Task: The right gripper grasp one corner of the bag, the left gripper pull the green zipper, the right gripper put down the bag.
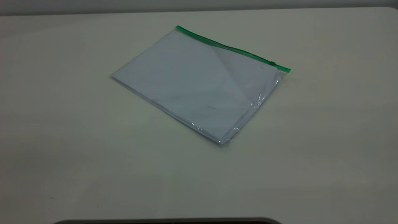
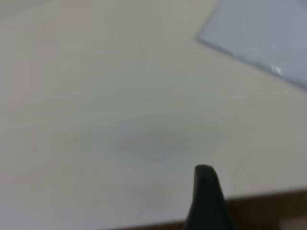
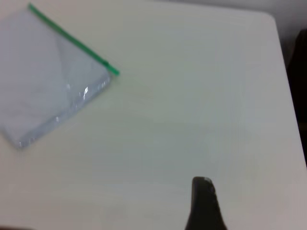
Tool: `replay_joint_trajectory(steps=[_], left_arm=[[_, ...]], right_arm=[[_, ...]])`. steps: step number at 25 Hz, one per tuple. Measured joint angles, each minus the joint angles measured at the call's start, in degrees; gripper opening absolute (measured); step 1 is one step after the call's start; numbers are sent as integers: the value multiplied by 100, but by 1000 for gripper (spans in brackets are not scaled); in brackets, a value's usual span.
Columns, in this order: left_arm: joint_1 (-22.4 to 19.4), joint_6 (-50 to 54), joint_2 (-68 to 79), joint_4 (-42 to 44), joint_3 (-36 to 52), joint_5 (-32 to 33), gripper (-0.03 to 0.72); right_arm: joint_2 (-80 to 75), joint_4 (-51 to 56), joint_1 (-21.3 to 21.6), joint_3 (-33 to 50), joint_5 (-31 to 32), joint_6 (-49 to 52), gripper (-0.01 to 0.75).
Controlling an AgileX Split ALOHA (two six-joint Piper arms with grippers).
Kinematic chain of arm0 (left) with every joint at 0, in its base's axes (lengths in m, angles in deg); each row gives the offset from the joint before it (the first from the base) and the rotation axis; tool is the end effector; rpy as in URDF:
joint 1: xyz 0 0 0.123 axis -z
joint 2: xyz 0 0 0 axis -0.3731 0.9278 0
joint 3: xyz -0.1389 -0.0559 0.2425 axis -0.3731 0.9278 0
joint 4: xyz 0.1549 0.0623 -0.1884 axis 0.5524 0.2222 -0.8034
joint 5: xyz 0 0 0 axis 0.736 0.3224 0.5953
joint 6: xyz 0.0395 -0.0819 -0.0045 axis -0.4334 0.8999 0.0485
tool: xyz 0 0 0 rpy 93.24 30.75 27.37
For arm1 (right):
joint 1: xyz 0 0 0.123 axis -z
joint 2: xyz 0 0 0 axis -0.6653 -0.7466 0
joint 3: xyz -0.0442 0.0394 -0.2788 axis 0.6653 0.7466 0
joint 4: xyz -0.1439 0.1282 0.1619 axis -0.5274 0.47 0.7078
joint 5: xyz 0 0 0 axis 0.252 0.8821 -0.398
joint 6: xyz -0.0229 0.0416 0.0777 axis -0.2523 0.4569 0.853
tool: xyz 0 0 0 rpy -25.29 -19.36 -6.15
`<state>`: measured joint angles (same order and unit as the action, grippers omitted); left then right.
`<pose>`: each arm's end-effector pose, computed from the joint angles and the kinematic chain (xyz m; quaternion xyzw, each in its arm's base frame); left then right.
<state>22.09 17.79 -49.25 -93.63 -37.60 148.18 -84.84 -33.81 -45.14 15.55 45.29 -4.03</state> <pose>-0.0050 -0.0071 0.2799 0.0400 0.8611 -0.0234 0.5063 -0.0091 0.0001 0.2735 -0.0497 0.8586 0.0054 0.5101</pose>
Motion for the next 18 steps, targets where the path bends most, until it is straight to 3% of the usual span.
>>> replay_joint_trajectory(steps=[10, 18], left_arm=[[0, 262, 3684, 123, -1565, -1384, 581], [0, 160, 7017, -79, -3241, -2349, 581]], right_arm=[[-2347, 166, 0, -976, -1316, 158, 559], [-4679, 511, 0, -1102, -2544, 244, 559]])
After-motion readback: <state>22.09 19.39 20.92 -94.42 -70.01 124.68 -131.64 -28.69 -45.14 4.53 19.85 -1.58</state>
